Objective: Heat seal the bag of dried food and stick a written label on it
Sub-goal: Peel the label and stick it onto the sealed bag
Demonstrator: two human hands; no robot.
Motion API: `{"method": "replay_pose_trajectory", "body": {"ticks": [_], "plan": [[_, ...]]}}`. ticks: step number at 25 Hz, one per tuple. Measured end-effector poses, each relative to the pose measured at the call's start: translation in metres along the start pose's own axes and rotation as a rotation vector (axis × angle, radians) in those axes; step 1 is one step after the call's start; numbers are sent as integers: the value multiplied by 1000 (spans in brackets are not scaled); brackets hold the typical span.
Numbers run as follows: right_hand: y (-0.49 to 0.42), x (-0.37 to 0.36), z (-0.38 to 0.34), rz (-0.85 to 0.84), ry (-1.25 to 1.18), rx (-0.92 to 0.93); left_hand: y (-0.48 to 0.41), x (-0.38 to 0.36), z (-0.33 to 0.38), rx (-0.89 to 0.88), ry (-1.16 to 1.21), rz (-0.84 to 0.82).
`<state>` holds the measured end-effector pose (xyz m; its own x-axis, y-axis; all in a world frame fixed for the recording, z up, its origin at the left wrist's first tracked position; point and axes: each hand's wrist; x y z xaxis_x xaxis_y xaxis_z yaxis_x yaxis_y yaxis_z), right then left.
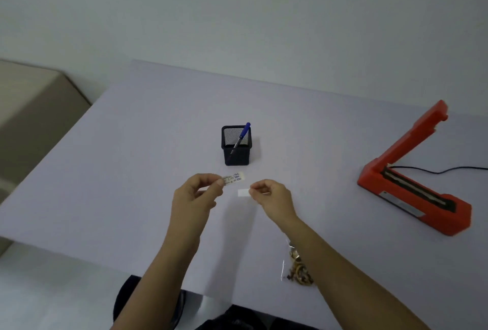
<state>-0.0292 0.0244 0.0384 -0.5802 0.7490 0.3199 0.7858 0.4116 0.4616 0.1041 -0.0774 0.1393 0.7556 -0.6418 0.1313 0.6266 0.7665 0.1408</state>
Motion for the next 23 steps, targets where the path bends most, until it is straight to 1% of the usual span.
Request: {"method": "replay_pose_trajectory", "body": {"ticks": [2,5,7,9,11,13,15,18,20,23], "plan": [[-16,-26,12,26,143,18,2,9,-10,69,37,41],[-27,-48,25,63,306,49,1,19,-19,98,36,83],[-27,-55,32,71,403,109,-1,21,-27,111,29,96],[-22,-53,32,111,382,178,-6,16,-32,133,31,84],[-16,-39,25,184,282,214,-14,5,-36,168,51,42],[-11,-11,27,267,185,212,-23,-10,-41,208,68,-43],[-5,29,43,343,138,179,-31,-34,-49,249,72,-163],[-2,88,82,407,182,90,-37,-79,-63,257,9,-340],[-3,111,99,344,243,58,-40,-106,-70,232,-49,-443],[-13,126,114,218,344,114,-46,-142,-85,214,-142,-560]]}}
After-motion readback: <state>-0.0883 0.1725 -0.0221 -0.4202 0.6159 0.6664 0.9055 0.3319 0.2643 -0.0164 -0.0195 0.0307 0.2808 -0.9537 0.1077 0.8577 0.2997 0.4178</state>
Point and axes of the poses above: each hand's wrist, its own y-axis away from the middle knuckle, its own x-axis out of the back of the hand, z = x × y, and after that the axes turned 9 degrees about -x, right-handed
